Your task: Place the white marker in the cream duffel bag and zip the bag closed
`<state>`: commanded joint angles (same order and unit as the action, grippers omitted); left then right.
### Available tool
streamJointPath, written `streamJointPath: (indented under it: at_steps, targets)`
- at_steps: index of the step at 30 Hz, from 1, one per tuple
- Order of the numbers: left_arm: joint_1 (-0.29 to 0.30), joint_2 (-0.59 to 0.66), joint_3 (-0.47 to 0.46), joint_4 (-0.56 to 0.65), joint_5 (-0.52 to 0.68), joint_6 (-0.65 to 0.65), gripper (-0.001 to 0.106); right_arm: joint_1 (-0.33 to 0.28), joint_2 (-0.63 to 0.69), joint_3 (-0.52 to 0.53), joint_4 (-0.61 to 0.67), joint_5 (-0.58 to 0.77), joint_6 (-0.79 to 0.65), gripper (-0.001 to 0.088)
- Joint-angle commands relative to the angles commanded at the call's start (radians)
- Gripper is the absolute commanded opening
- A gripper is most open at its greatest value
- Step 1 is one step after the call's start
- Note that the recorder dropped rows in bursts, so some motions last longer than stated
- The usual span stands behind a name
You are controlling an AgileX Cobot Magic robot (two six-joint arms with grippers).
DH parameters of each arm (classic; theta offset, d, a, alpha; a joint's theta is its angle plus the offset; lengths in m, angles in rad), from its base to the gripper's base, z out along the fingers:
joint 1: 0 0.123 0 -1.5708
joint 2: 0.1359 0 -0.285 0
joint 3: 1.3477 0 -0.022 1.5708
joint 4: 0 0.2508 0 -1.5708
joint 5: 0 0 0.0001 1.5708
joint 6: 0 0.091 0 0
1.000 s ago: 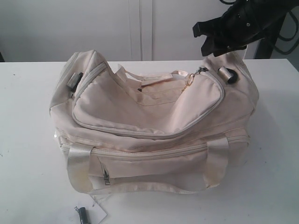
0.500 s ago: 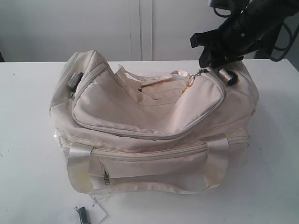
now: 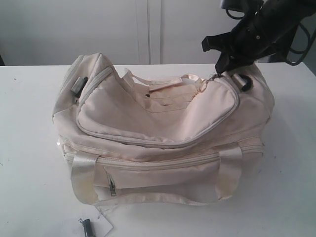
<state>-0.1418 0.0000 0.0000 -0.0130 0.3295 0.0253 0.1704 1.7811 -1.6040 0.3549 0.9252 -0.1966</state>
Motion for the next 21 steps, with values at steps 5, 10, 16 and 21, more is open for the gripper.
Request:
streamJointPath:
  at_steps: [5, 10, 16, 21]
  targets:
    - [0.000, 0.000, 0.000, 0.000, 0.000, 0.000, 0.000, 0.000, -0.030, 0.000, 0.000, -0.015, -0.002, 0.0000]
    - [0.000, 0.000, 0.000, 0.000, 0.000, 0.000, 0.000, 0.000, -0.046, 0.000, 0.000, -0.030, -0.004, 0.0000]
    - [0.000, 0.000, 0.000, 0.000, 0.000, 0.000, 0.000, 0.000, -0.046, 0.000, 0.000, -0.031, -0.008, 0.0000]
    - [0.000, 0.000, 0.000, 0.000, 0.000, 0.000, 0.000, 0.000, -0.046, 0.000, 0.000, -0.033, -0.008, 0.0000]
